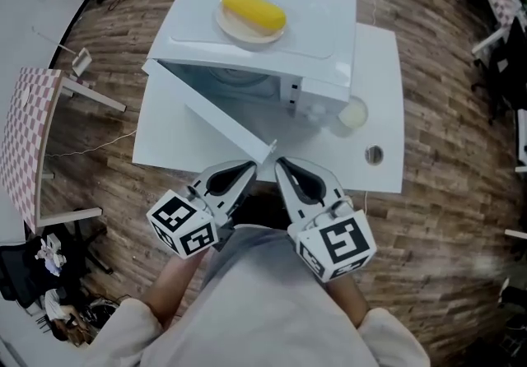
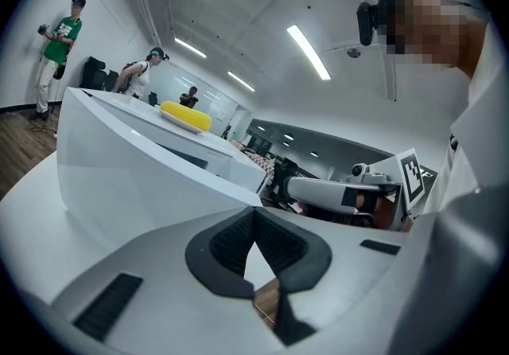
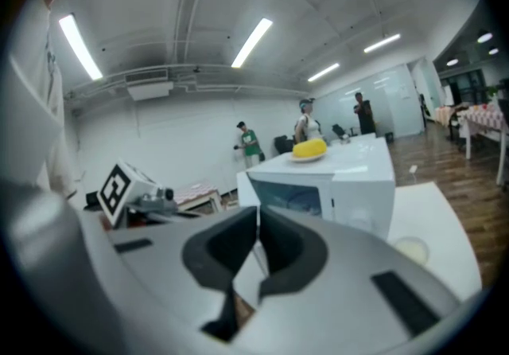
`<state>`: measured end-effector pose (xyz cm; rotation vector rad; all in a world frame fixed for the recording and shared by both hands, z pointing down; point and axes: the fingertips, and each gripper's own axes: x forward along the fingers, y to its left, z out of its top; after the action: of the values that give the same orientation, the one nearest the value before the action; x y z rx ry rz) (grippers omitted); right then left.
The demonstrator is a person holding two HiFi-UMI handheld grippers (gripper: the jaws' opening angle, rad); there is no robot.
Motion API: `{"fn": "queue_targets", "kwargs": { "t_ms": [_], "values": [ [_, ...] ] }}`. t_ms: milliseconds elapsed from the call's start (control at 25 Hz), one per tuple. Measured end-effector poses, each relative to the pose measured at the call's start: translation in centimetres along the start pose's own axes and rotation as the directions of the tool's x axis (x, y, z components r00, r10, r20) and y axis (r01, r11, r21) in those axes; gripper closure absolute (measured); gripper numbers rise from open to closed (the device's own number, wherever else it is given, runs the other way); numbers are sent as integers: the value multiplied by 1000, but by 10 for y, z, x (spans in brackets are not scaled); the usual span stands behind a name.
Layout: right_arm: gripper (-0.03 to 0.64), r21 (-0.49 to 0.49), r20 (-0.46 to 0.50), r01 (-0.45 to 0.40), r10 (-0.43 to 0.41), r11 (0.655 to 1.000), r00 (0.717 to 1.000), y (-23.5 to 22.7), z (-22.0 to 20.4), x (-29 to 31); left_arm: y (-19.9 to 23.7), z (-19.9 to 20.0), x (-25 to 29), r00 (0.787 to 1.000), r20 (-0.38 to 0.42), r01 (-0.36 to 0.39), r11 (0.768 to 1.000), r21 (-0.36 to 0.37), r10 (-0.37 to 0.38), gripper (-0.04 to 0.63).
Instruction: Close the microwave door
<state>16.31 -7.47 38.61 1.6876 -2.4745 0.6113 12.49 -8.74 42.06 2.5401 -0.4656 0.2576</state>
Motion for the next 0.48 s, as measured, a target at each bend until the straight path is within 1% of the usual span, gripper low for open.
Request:
{"fn": "queue_targets", "kwargs": {
  "t_ms": [120, 240, 480],
  "values": [
    [592, -28, 15, -12, 13, 1000, 1000, -5, 2, -6, -2, 4, 5, 999, 31, -21, 1000, 0, 21, 577],
    [594, -27, 19, -19, 20, 999, 1000, -9, 2, -13, -6, 9, 9, 998, 60, -33, 999, -6, 34, 577],
    [594, -25, 27, -22, 22, 999, 999, -13, 2, -16, -4, 9, 20, 996, 73, -41, 999, -3, 41, 577]
  ]
}}
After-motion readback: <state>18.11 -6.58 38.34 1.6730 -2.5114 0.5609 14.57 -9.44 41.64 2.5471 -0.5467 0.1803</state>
